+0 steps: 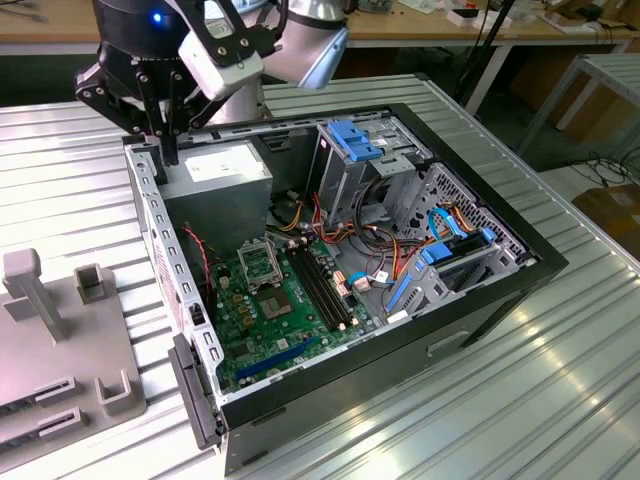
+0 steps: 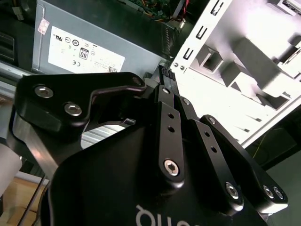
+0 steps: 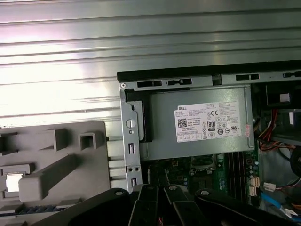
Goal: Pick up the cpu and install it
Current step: 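Reach for the cpu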
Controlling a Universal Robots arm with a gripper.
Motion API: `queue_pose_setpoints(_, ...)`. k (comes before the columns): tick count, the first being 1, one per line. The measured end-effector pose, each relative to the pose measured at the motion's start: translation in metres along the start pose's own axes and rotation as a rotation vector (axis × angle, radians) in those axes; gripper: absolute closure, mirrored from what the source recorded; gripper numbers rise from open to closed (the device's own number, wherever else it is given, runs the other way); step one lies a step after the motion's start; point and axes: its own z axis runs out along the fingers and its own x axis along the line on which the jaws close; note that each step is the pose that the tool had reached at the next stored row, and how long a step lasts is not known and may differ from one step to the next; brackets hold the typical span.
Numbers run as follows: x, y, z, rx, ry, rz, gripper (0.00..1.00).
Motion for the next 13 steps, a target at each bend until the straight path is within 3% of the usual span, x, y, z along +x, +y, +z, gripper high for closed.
queue_pose_setpoints(13,0.0140,-0.0011,-0.0003,0.0001,0.0010,0.000,0.89)
